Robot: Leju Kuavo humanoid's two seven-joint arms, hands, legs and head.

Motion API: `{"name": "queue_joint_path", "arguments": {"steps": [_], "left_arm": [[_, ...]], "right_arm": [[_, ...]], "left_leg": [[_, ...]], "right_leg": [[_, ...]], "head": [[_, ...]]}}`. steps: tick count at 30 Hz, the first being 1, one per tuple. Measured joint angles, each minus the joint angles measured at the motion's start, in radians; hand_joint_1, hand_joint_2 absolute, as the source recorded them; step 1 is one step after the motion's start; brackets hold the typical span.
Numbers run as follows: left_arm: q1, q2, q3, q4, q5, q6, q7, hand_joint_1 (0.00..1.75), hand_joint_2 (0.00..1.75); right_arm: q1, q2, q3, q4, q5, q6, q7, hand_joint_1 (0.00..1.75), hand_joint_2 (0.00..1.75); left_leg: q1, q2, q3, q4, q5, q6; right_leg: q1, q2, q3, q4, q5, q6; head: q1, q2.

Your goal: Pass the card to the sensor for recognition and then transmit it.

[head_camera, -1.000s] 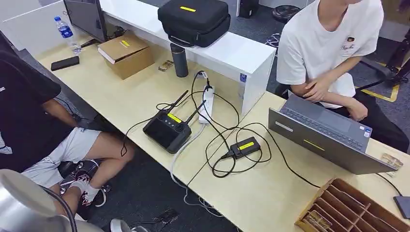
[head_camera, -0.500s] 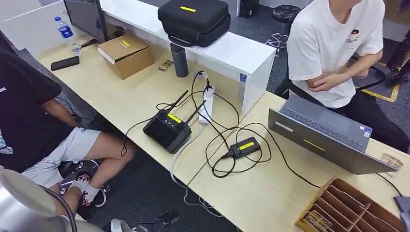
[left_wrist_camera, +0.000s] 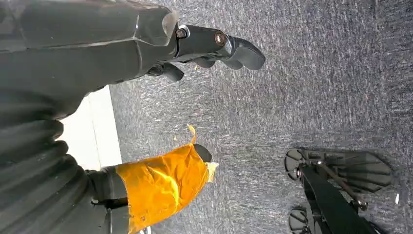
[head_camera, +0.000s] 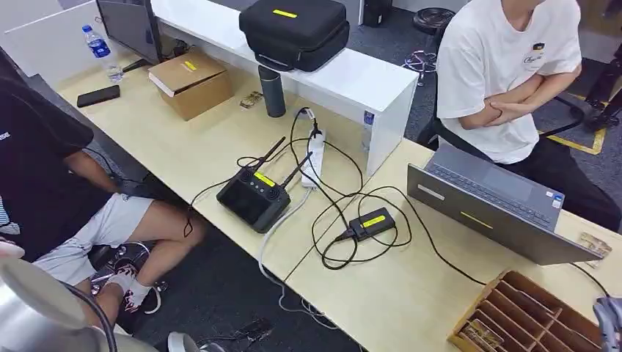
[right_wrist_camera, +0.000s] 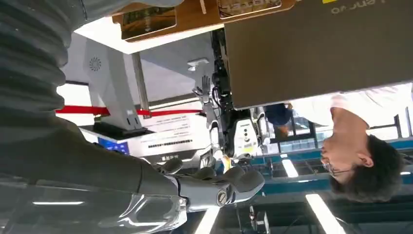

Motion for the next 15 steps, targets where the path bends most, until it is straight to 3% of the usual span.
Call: {"name": "queue_joint_path", "arguments": {"steps": [15], "left_arm": [[0.0,0.0,0.0,0.0,0.0,0.0,0.0,0.0,1.75]], "right_arm": [[-0.064,0.026,0.053,0.074,0.008,0.041,0.033,0.0,1.75]], "left_leg": [[0.0,0.0,0.0,0.0,0.0,0.0]], "right_leg": [[0.0,0.0,0.0,0.0,0.0,0.0]], "head": [[0.0,0.0]]}}
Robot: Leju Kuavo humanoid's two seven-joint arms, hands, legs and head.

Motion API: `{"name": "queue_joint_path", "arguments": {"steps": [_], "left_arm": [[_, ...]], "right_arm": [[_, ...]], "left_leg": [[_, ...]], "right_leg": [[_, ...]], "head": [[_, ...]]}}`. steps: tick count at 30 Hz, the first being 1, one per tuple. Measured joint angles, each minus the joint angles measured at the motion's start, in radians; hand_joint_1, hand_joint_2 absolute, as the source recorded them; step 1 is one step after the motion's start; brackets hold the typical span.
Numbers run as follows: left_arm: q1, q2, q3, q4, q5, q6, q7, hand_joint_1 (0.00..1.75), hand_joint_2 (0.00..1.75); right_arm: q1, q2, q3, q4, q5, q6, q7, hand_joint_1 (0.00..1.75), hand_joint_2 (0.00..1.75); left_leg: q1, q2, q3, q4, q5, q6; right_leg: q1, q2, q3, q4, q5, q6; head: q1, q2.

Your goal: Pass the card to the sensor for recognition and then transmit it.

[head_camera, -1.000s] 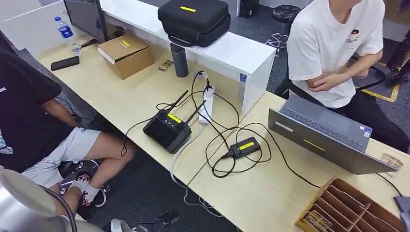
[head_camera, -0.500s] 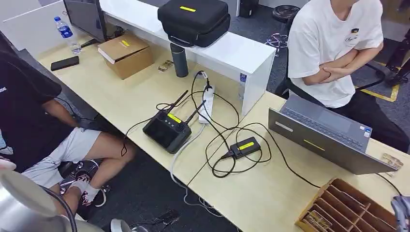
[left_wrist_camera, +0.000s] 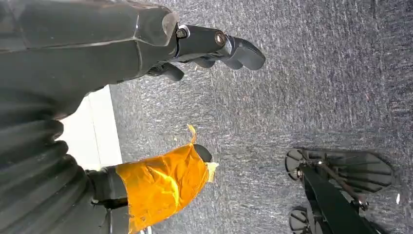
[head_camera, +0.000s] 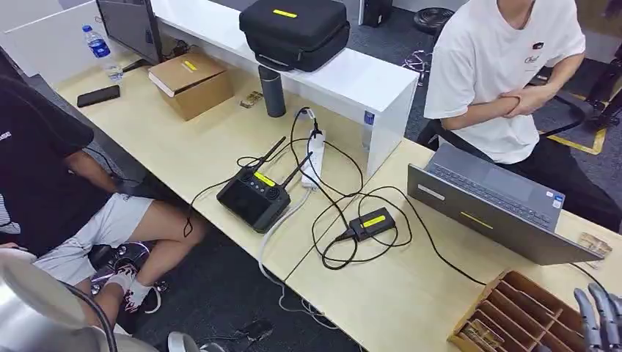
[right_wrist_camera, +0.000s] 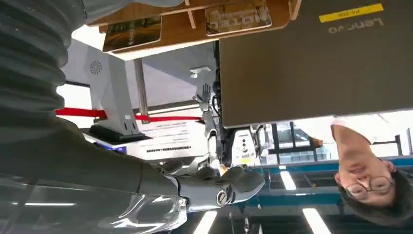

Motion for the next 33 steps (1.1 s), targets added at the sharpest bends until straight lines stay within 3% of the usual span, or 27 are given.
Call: {"name": "queue_joint_path", "arguments": {"steps": [13,33], "left_arm": [[0.0,0.0,0.0,0.0,-0.003,-0.003,0.002,0.0,1.75],[0.001,0.0,0.0,0.0,-0.007,-0.004,0.005,0.0,1.75]], "right_arm": [[-0.008,0.002,0.011,0.073,-0.006,-0.005,0.022,0.0,1.75],[-0.01,-0.008,-0.118,0.16,-0.023,-0.036,0.014,0.0,1.75]], "left_leg": [[0.0,0.0,0.0,0.0,0.0,0.0],[0.0,0.0,0.0,0.0,0.0,0.0]], "right_leg": [[0.0,0.0,0.0,0.0,0.0,0.0],[0.0,0.0,-0.001,0.0,0.0,0.0]], "head": [[0.0,0.0],[0.0,0.0]]}}
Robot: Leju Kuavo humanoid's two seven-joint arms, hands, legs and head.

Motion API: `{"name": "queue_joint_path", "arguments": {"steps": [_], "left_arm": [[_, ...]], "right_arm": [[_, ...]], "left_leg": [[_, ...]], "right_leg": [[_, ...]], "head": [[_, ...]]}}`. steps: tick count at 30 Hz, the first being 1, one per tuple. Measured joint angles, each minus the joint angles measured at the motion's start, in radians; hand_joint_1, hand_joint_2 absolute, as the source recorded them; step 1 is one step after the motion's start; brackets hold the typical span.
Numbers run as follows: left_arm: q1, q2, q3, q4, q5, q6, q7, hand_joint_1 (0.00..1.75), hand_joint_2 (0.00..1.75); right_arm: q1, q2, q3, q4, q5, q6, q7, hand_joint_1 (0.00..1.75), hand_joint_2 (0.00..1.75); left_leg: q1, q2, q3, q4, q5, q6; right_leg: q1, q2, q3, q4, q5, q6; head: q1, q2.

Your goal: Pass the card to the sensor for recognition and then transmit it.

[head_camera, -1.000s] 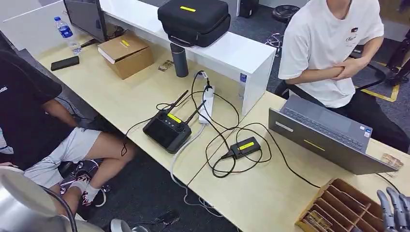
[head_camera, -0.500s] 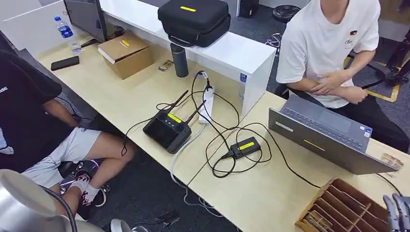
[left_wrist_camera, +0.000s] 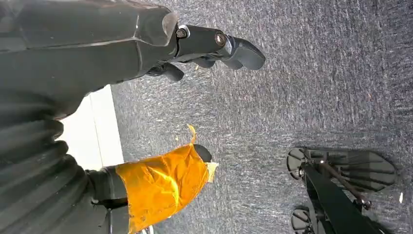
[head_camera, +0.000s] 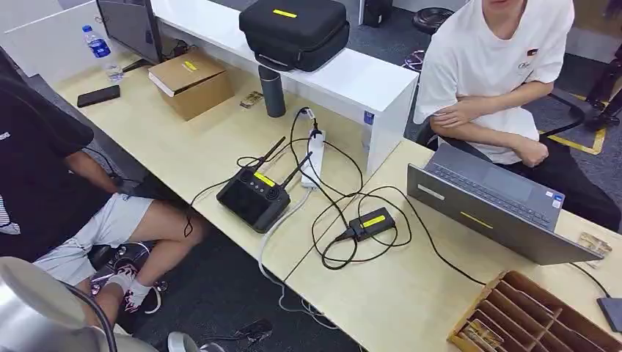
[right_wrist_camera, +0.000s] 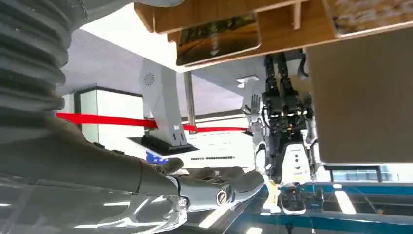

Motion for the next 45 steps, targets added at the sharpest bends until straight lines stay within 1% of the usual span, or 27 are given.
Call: {"name": "queue_joint_path", "arguments": {"steps": [5,12,24,36,45], "left_arm": [[0.0,0.0,0.0,0.0,-0.002,0.001,0.0,0.0,1.75],[0.0,0.0,0.0,0.0,-0.006,0.002,0.0,0.0,1.75],[0.0,0.0,0.0,0.0,-0.007,0.001,0.0,0.0,1.75],[0.0,0.0,0.0,0.0,-0.008,0.001,0.0,0.0,1.75],[-0.001,0.0,0.0,0.0,-0.01,0.001,0.0,0.0,1.75]], "right_arm": [[0.007,-0.002,-0.016,0.0,-0.001,0.001,-0.005,0.0,1.75],[0.009,0.0,-0.015,0.0,0.004,0.005,-0.016,0.0,1.75],[0.006,0.035,0.005,0.024,0.021,0.016,-0.013,0.0,1.75],[0.0,0.042,0.009,0.043,0.018,0.018,-0.012,0.0,1.75],[-0.029,0.054,0.01,0.066,0.021,0.026,-0.01,0.0,1.75]], "left_leg": [[0.0,0.0,0.0,0.0,0.0,0.0],[0.0,0.0,0.0,0.0,0.0,0.0],[0.0,0.0,0.0,0.0,0.0,0.0],[0.0,0.0,0.0,0.0,0.0,0.0],[0.0,0.0,0.0,0.0,0.0,0.0]], "right_leg": [[0.0,0.0,0.0,0.0,0.0,0.0],[0.0,0.0,0.0,0.0,0.0,0.0],[0.0,0.0,0.0,0.0,0.0,0.0],[0.0,0.0,0.0,0.0,0.0,0.0],[0.0,0.0,0.0,0.0,0.0,0.0]], "head": [[0.0,0.0],[0.0,0.0],[0.0,0.0],[0.0,0.0],[0.0,0.0]]}}
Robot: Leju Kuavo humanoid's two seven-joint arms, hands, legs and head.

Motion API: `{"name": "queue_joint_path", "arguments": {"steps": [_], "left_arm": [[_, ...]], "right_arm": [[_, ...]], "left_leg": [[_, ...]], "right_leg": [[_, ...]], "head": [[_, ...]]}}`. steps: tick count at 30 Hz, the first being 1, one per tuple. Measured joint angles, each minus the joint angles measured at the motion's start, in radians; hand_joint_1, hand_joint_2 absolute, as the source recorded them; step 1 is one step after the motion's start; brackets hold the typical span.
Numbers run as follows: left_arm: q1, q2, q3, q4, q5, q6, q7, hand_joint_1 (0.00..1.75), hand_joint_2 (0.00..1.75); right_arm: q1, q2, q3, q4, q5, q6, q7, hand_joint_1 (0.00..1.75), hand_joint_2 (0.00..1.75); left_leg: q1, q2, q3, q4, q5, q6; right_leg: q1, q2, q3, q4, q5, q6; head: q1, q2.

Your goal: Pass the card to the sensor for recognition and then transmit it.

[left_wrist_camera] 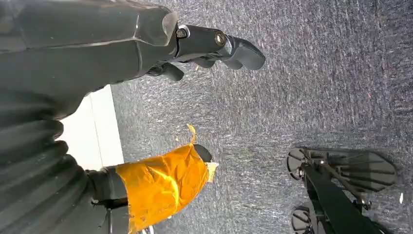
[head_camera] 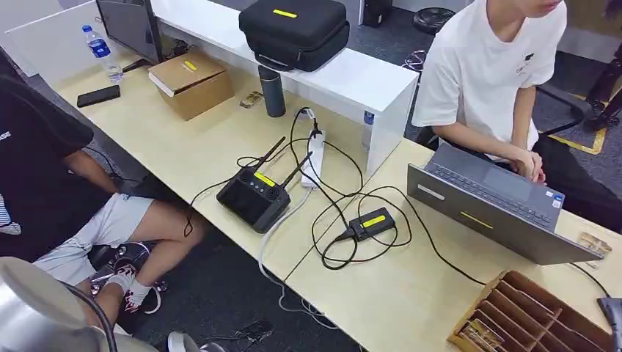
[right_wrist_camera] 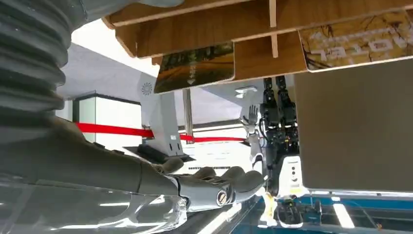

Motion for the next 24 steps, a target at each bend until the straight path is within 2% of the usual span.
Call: {"name": "queue_joint_path", "arguments": {"steps": [14,24], "left_arm": [[-0.001,0.0,0.0,0.0,-0.008,-0.004,0.0,0.0,1.75],[-0.001,0.0,0.0,0.0,-0.008,-0.006,0.0,0.0,1.75]], "right_arm": [[-0.088,0.023,0.019,0.055,-0.012,0.003,0.012,0.0,1.75],[-0.101,0.025,0.027,0.088,-0.02,0.002,0.018,0.0,1.75]], "left_leg": [[0.0,0.0,0.0,0.0,0.0,0.0],[0.0,0.0,0.0,0.0,0.0,0.0]], "right_leg": [[0.0,0.0,0.0,0.0,0.0,0.0],[0.0,0.0,0.0,0.0,0.0,0.0]], "head": [[0.0,0.0],[0.0,0.0]]}}
